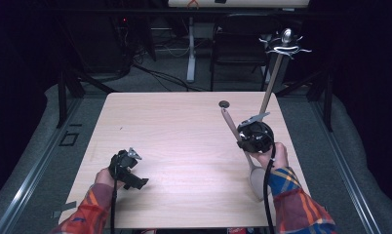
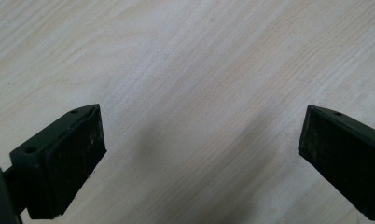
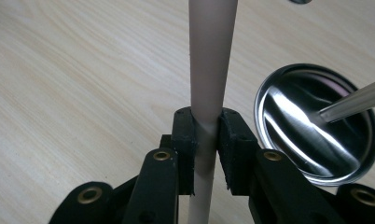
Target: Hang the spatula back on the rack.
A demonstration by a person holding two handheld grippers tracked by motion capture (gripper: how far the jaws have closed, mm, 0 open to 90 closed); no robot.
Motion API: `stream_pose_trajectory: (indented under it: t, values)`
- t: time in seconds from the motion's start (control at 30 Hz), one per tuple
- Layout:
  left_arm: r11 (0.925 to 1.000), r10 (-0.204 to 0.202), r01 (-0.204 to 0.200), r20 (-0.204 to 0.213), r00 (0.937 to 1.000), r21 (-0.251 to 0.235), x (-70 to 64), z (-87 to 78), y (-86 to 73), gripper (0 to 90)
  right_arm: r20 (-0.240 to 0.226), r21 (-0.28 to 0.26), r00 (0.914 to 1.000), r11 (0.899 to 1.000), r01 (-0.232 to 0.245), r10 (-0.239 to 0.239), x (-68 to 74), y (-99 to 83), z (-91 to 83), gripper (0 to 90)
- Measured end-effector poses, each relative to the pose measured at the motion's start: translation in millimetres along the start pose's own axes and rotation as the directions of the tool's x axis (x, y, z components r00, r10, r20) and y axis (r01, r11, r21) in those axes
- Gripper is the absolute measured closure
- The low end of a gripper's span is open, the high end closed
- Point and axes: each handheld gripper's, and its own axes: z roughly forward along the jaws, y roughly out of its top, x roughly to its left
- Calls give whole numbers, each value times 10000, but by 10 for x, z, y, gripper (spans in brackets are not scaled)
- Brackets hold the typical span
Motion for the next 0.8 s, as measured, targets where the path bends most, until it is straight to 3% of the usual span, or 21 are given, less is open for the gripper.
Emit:
stream_pose_trajectory:
  t: [0.3, 0.4, 0.8]
  values:
    - [9999, 120, -121, 77, 9999, 26, -16, 7, 2, 4, 546, -1028, 9983, 9946, -142, 199, -8, -9, -182, 773]
    - [9999, 140, -140, 93, 9999, 20, -14, -1, -3, 4, 726, -1642, 9967, 9861, -241, 365, -27, -12, -258, 773]
    - [9998, 220, -220, -6, 9998, 4, -19, -1, 7, 6, 855, -2355, 9936, 9705, -524, 744, -95, -5, -427, 773]
